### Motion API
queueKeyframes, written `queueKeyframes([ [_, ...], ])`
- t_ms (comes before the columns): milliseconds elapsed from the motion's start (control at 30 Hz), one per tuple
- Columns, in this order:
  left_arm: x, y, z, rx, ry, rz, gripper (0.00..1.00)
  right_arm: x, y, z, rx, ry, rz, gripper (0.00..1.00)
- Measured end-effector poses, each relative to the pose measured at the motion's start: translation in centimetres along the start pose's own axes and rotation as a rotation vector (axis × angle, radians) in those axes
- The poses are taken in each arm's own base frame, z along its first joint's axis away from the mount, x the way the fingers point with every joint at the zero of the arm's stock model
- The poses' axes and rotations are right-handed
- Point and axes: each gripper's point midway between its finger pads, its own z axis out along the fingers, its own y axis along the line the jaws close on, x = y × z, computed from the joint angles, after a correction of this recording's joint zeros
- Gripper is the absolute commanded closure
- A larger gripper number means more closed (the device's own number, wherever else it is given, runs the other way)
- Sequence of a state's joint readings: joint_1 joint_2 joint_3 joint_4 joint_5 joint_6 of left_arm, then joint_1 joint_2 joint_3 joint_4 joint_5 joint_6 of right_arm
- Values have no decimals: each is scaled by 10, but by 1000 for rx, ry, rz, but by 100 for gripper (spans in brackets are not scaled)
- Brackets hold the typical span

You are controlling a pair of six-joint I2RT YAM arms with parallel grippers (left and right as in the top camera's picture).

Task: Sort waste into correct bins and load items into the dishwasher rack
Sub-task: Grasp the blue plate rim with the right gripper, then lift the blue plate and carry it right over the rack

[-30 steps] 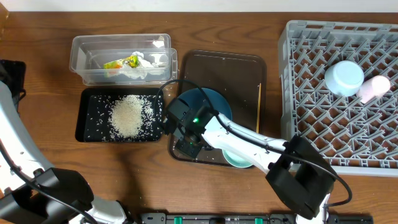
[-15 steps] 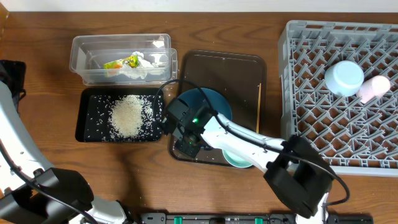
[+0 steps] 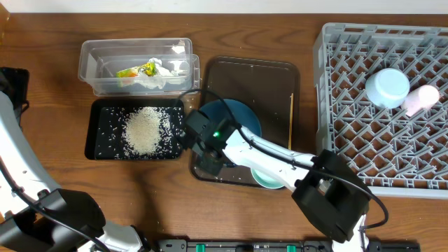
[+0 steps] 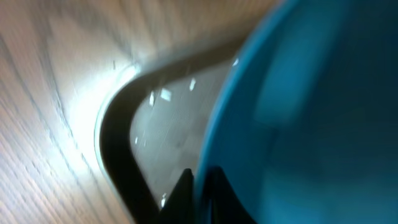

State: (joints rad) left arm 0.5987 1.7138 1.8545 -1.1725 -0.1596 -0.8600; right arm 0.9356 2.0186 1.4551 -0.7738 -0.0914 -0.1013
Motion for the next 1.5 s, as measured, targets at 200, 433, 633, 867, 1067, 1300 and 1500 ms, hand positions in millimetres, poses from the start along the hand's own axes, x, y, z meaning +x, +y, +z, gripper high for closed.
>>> queueKeyframes([
  [200, 0, 0, 0, 0, 0, 0, 6, -16, -3, -17, 15, -26, 3, 99],
  [433, 0, 0, 0, 0, 0, 0, 6, -43, -24, -64, 39, -70, 94, 99],
  [633, 0, 0, 0, 0, 0, 0, 6, -49, -96, -124, 117, -134, 295, 99],
  [867, 0, 0, 0, 0, 0, 0, 6, 15, -197, -211, 227, -218, 747, 99],
  [1067, 0, 0, 0, 0, 0, 0, 6, 97, -243, -293, 336, -317, 1057, 99],
  [1300, 0, 0, 0, 0, 0, 0, 6, 163, -228, -340, 377, -317, 1226, 99],
  [1500, 0, 0, 0, 0, 0, 0, 5, 188, -230, -358, 338, -371, 1318, 99],
])
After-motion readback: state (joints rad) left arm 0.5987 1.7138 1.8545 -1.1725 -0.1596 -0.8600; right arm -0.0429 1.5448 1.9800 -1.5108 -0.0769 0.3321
